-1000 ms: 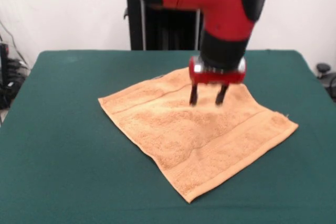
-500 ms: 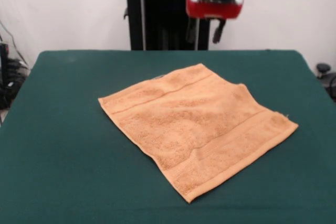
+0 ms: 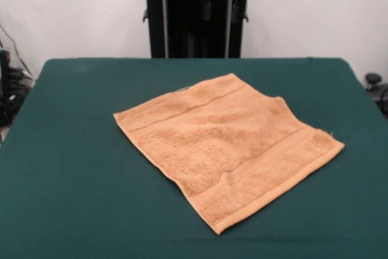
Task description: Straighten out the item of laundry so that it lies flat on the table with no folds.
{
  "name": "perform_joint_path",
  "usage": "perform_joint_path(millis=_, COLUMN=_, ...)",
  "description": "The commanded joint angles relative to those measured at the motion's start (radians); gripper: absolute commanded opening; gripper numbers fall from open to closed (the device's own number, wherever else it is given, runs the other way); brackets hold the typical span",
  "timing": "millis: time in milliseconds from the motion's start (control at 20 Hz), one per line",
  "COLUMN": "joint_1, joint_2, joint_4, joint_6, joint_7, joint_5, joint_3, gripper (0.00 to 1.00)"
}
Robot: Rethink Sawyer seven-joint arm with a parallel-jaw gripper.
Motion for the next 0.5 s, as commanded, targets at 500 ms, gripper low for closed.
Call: perform_joint_path(millis=500, joint_1=0.010, joint_2=-0.055, joint_4=0.283, joint_6=-0.179, joint_7=0.128, joint_5=-0.026, joint_3=0.006, gripper=1.00)
